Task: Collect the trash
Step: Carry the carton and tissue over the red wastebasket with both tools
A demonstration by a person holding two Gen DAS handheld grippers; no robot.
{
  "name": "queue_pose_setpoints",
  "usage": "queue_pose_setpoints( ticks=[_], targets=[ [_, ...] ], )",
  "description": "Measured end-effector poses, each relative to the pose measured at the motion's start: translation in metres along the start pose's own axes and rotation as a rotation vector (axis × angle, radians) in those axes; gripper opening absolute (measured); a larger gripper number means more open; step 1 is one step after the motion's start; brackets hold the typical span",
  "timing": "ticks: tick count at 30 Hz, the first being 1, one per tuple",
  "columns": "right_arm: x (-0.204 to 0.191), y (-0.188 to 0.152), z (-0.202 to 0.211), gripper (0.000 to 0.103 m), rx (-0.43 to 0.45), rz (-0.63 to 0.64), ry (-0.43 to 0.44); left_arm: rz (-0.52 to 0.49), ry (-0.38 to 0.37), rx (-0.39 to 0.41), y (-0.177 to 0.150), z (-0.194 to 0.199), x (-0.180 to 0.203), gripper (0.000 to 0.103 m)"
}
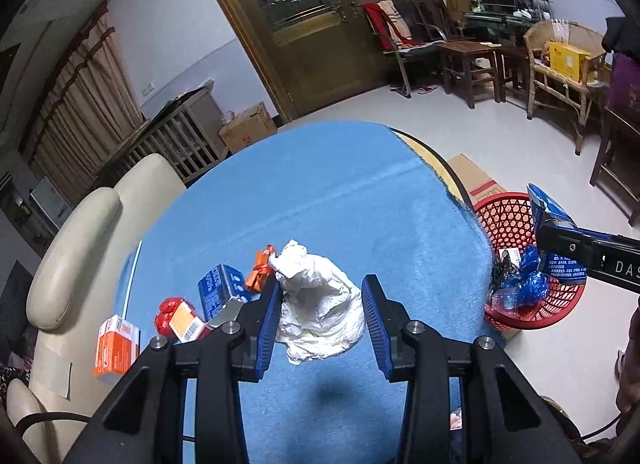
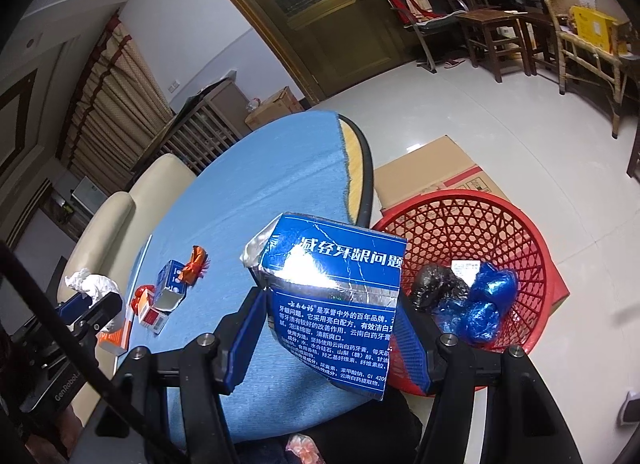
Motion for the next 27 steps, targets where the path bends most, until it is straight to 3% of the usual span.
queue_pose_setpoints(
  ticks=[9, 27],
  targets=[
    [0.029, 0.008, 0.003, 0.065, 0.004, -0.060, -0.013, -0.039, -0.049, -0.011, 0.010, -0.013, 0.027, 0.043],
    [0.106, 0.018, 0.002, 0.067, -0.016, -0.265, -0.061, -0.125, -0.384, -0.026, 0.041, -0.044, 0.135, 0.045]
  ],
)
Point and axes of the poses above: each gripper's, at about its wrist camera, not at the fingertips, and z roughly against the way its jaws point, x to its right, y to its top, the point moved 9 cm from there along -z, roughly the way its jaws point, and after that the axes turned 9 degrees about -z, right-handed, at the moved point
